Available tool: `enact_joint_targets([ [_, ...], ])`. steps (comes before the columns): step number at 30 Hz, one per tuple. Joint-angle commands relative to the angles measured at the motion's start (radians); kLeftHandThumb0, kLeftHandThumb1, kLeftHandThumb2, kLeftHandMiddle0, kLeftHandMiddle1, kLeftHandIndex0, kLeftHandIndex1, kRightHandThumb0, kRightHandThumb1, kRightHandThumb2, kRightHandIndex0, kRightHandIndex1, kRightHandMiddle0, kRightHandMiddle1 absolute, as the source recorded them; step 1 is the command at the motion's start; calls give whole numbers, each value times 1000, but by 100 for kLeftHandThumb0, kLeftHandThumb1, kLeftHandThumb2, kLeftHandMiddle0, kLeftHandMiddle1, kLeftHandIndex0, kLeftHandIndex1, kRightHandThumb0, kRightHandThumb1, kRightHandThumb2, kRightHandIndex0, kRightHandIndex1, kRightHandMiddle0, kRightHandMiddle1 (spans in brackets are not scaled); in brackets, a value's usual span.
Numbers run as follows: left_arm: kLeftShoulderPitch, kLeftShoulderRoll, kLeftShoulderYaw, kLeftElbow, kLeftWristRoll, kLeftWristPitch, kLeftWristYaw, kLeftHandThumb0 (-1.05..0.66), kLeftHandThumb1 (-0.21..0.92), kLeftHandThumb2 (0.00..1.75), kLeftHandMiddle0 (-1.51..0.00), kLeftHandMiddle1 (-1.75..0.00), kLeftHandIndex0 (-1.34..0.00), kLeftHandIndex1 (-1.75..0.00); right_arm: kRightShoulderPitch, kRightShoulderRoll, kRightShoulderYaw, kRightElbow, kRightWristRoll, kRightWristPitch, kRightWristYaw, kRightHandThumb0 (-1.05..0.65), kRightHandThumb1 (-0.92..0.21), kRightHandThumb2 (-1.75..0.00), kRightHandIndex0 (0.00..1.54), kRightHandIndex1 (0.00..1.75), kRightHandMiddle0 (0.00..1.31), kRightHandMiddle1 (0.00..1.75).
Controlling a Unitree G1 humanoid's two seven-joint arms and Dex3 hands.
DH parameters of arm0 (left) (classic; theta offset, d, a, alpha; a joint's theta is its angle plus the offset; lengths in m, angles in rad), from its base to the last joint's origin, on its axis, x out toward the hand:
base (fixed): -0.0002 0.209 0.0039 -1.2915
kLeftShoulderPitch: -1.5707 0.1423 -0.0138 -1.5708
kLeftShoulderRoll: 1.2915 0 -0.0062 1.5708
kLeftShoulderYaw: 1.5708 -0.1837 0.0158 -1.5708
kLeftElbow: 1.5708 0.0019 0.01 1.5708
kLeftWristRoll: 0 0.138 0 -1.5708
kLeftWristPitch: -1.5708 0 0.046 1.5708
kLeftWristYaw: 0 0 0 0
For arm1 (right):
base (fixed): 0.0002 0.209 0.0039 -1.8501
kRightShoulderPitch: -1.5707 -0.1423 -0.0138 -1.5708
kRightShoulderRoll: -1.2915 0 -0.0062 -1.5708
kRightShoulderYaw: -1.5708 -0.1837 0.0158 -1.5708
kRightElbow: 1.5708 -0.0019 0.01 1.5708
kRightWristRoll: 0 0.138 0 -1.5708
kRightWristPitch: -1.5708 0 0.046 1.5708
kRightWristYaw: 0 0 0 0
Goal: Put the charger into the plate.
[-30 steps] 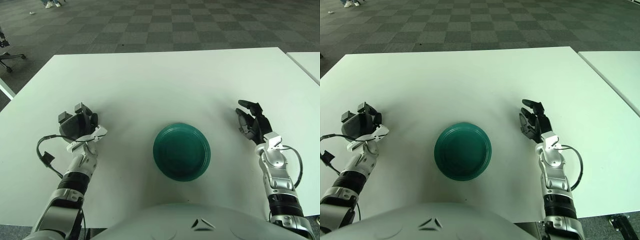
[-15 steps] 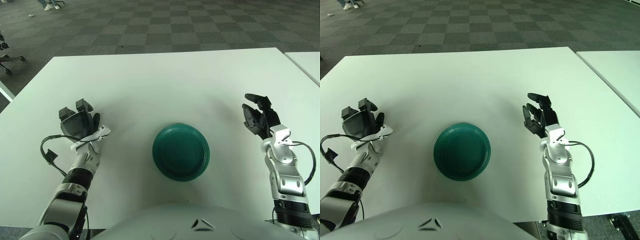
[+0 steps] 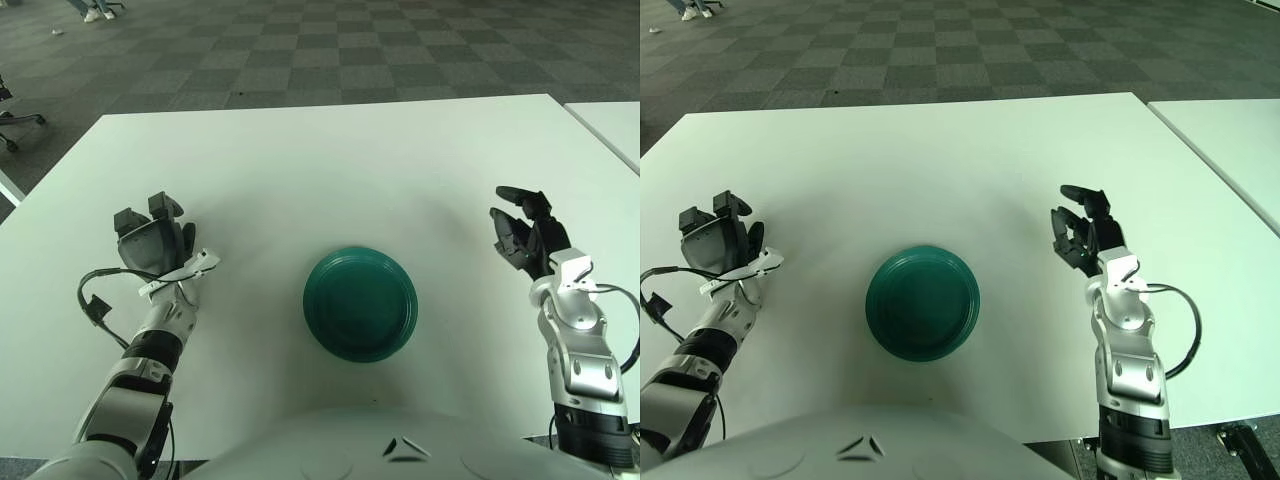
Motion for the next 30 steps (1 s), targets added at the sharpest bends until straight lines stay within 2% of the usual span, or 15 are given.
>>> enact_joint_targets([
  [1, 82, -17, -17, -144, 22, 40, -37, -43, 43, 117, -109, -175, -51, -175, 16, 26, 5, -24, 18, 7, 0, -44, -88, -67, 44, 9, 6, 91],
  [5, 91, -15, -15, -215, 38, 61, -54, -43, 44, 116, -108, -175, -51, -175, -46, 33, 29, 8, -17, 23, -27, -43, -87, -69, 45, 8, 6, 92],
  [11, 112, -1, -14, -343, 85, 97, -86, -43, 44, 115, -107, -175, -50, -175, 31, 49, 31, -63, -29, -3, -32, -42, -85, -71, 46, 8, 7, 93],
  [15, 142, 12, -17, -536, 139, 139, -167, -43, 44, 115, -107, -175, -50, -175, -18, 3, -11, 57, 4, -39, 7, -42, -84, -72, 46, 8, 7, 93],
  [17, 157, 21, -19, -605, 163, 154, -206, -43, 44, 116, -108, -175, -51, -175, 10, 29, 15, -2, -16, -22, -10, -42, -84, -72, 46, 8, 7, 93],
  [19, 166, 27, -17, -634, 178, 159, -230, -43, 43, 117, -108, -175, -51, -175, 53, 68, 63, -89, -50, 8, -39, -42, -84, -72, 46, 8, 7, 93],
  [20, 171, 29, -17, -650, 193, 165, -242, -43, 43, 117, -108, -175, -52, -175, 58, 72, 68, -92, -54, 5, -44, -42, -84, -72, 46, 8, 7, 93],
  [25, 188, 43, -19, -712, 249, 162, -270, -44, 40, 120, -110, -175, -54, -175, 42, 60, 40, 32, -45, -81, -42, -43, -85, -72, 46, 8, 6, 92],
  [30, 205, 59, -12, -801, 274, 146, -349, -44, 39, 122, -111, -175, -54, -175, 28, 62, 58, -3, -41, -36, -29, -42, -84, -71, 48, 8, 9, 94],
])
